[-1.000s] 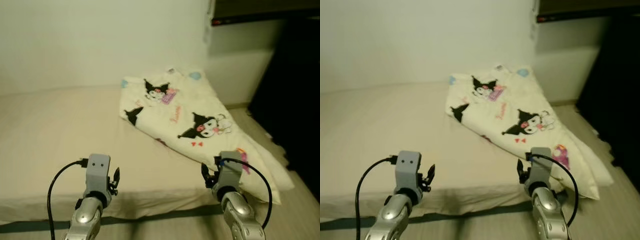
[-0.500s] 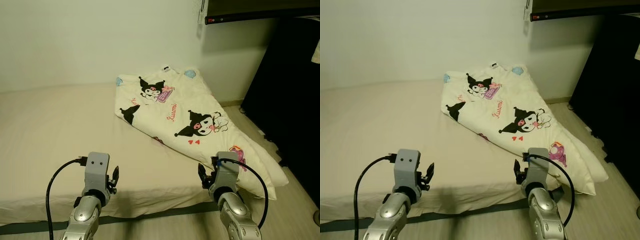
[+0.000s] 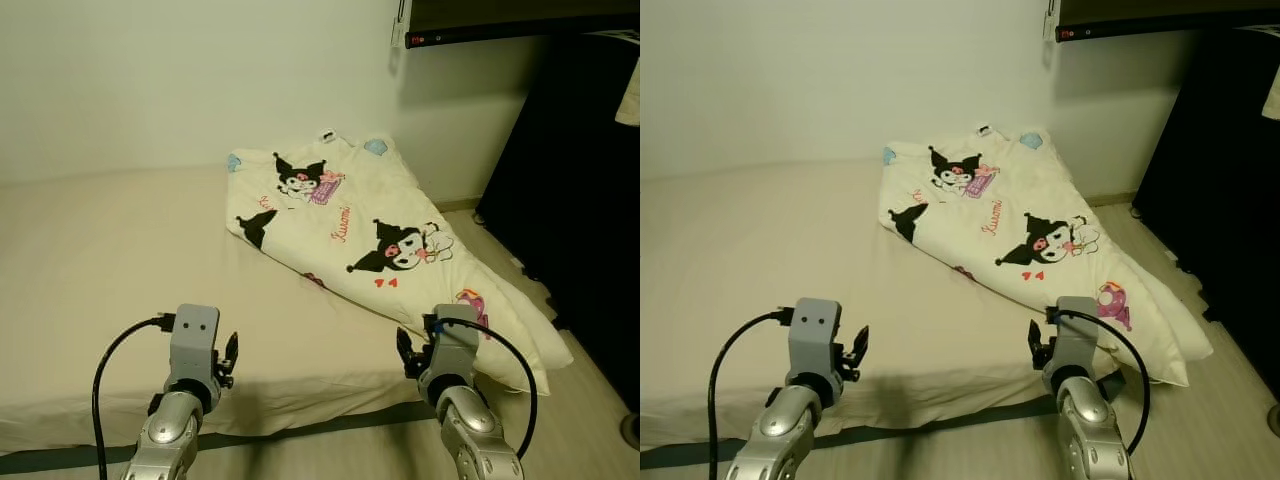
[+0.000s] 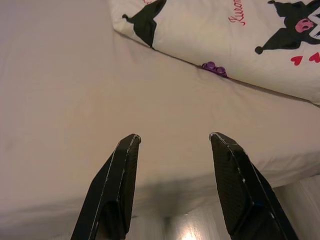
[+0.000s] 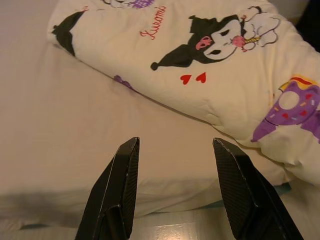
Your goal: Clean up the room
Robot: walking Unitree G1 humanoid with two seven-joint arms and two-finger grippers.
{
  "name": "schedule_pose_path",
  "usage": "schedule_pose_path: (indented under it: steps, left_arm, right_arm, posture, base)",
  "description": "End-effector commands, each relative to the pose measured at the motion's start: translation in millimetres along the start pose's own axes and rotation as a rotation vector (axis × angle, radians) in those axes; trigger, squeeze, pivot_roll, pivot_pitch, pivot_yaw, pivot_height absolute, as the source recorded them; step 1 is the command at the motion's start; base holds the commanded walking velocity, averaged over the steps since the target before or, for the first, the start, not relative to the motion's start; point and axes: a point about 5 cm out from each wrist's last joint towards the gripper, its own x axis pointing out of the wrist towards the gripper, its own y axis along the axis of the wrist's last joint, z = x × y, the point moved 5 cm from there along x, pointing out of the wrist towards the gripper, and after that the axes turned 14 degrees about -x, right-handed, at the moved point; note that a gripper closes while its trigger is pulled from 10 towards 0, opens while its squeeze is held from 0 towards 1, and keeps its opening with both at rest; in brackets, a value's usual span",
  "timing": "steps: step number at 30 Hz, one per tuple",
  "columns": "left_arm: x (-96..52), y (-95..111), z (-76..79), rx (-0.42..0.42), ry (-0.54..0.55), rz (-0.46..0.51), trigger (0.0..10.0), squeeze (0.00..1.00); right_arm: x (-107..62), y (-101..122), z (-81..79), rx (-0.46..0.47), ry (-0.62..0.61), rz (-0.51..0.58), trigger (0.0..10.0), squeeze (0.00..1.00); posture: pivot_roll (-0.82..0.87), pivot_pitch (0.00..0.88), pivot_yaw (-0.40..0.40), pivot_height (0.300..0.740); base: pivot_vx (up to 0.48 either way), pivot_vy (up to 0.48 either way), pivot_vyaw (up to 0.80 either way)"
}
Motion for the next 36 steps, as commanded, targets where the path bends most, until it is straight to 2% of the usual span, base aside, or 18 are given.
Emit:
schedule_pose_path:
  steps: [1, 19, 36]
  left_arm:
    - [-3.3, -6.2, -2.5, 0.004, 0.009, -0.020, 10.0, 0.00]
    - [-5.8, -8.8, -4.1, 0.006, 0.014, -0.028, 10.0, 0.00]
    - [-7.3, -9.9, -6.0, 0.007, 0.022, -0.030, 10.0, 0.00]
  right_arm:
    - [-2.8, -6.6, 0.6, 0.005, -0.001, -0.023, 10.0, 0.00]
    - [-4.1, -6.7, -3.7, -0.019, 0.027, -0.024, 10.0, 0.00]
    - [-4.8, -5.5, -7.2, -0.033, 0.051, -0.020, 10.0, 0.00]
  posture:
    - [-0.04, 0.144, 0.063, 0.733]
    - [-0.04, 0.140, 0.063, 0.733]
    - [-0.04, 0.141, 0.058, 0.733]
  base:
    - [0.000, -0.439, 0.00]
    - [0.000, -0.440, 0.00]
    - [0.000, -0.440, 0.76]
